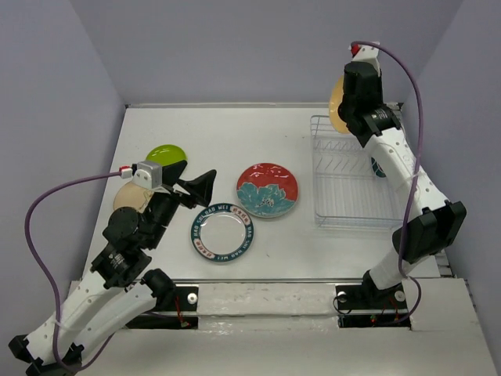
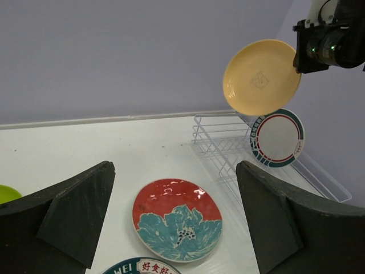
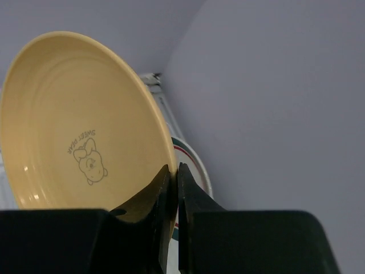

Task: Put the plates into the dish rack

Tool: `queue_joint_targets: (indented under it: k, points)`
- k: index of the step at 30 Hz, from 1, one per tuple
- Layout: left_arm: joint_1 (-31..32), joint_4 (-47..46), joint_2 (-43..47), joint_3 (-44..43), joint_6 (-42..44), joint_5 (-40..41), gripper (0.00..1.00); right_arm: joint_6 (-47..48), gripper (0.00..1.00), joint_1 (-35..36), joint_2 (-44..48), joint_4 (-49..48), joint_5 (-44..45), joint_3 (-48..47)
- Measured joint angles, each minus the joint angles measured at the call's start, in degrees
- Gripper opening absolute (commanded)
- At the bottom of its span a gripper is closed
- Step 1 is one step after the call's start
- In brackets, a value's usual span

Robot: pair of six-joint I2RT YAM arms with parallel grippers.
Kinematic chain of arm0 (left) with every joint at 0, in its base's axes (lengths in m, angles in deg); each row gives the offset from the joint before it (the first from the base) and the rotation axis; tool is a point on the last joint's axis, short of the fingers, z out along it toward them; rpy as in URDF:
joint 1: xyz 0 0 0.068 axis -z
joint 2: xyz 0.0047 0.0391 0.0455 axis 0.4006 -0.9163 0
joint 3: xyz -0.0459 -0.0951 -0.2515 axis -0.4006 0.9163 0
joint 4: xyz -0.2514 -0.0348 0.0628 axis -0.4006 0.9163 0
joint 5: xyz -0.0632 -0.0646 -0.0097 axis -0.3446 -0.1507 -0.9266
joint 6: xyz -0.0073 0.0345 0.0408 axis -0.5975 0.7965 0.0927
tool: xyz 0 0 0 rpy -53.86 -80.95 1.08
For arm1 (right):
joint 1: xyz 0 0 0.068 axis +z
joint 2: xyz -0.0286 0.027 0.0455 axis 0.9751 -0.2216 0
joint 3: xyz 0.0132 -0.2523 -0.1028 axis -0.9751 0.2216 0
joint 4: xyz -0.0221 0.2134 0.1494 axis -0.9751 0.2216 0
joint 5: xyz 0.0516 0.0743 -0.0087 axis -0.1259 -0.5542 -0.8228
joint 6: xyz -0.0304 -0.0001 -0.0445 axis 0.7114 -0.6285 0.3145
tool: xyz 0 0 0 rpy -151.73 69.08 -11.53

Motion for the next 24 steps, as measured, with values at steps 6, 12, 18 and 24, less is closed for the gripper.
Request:
queue_joint_targets:
  k: [6, 12, 18, 24]
  points:
    - [0.0, 0.0, 0.8, 0.0, -0.3, -0.9, 0.99, 11.7, 0.07, -2.1, -0.6, 4.0, 12.0, 1.3]
    - [0.0, -0.1, 1.0, 0.0, -0.7, -1.8, 0.99, 16.9, 0.07, -5.8, -1.9, 4.1, 16.9, 2.6]
    - [0.0, -0.4, 3.0, 0.0, -0.8, -1.8, 0.99, 18.1, 0.07, -8.7, -5.4, 5.5, 17.4, 4.3]
    - [0.2, -0.4, 3.4, 0.0, -1.0, -1.9, 0.99, 18.1, 0.07, -10.3, -6.1, 6.4, 16.9, 6.0]
